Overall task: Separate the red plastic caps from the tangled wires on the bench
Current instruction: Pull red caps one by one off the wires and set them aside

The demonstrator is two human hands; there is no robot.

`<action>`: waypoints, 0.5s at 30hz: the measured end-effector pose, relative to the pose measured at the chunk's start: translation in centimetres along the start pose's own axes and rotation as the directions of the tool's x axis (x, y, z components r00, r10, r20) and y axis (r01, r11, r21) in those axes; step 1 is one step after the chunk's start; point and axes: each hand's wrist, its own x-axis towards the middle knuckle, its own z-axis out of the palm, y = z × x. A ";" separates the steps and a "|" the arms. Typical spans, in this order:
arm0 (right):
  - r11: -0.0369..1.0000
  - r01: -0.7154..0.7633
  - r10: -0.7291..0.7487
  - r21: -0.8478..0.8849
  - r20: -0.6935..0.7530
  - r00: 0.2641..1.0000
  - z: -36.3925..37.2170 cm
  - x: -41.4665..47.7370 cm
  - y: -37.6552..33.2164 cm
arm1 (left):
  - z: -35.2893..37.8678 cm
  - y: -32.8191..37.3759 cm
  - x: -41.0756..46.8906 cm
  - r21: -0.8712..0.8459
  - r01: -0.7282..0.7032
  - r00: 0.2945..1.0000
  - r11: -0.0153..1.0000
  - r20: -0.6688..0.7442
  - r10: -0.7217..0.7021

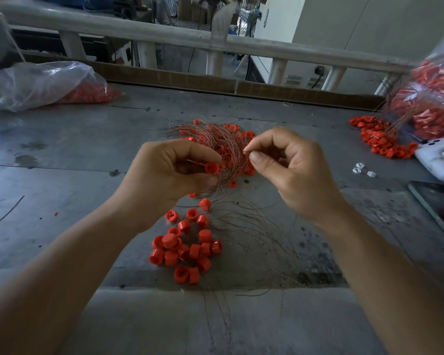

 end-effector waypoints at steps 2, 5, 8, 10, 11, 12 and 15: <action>1.000 0.002 -0.002 0.007 0.010 1.000 0.3 -0.2 -0.1 | 0.0 0.1 -0.1 -0.001 0.003 1.000 1.000 0.007 -0.003; 1.000 0.023 -0.023 0.014 0.029 0.999 0.6 -0.3 -0.2 | 0.1 0.4 -0.2 0.019 0.012 1.000 1.000 0.005 -0.012; 0.999 0.035 -0.037 0.038 0.051 0.998 1.0 -0.5 -0.3 | 0.3 0.5 -0.3 0.007 0.013 1.000 1.000 -0.002 -0.013; 0.998 0.042 -0.044 0.038 0.067 0.997 1.3 -0.6 -0.4 | 0.3 0.5 -0.4 -0.009 0.003 1.000 1.000 -0.011 -0.003; 0.999 0.044 -0.046 0.030 0.075 0.996 1.5 -0.7 -0.4 | 0.4 0.5 -0.4 -0.020 -0.004 1.000 1.000 -0.011 0.004; 0.999 0.045 -0.046 0.017 0.080 0.996 1.6 -0.8 -0.4 | 0.4 0.5 -0.5 -0.031 -0.014 1.000 0.999 -0.009 0.013; 0.999 0.042 -0.040 -0.025 0.083 0.996 1.8 -0.8 -0.5 | 0.5 0.4 -0.5 -0.046 -0.035 0.999 0.998 -0.007 0.034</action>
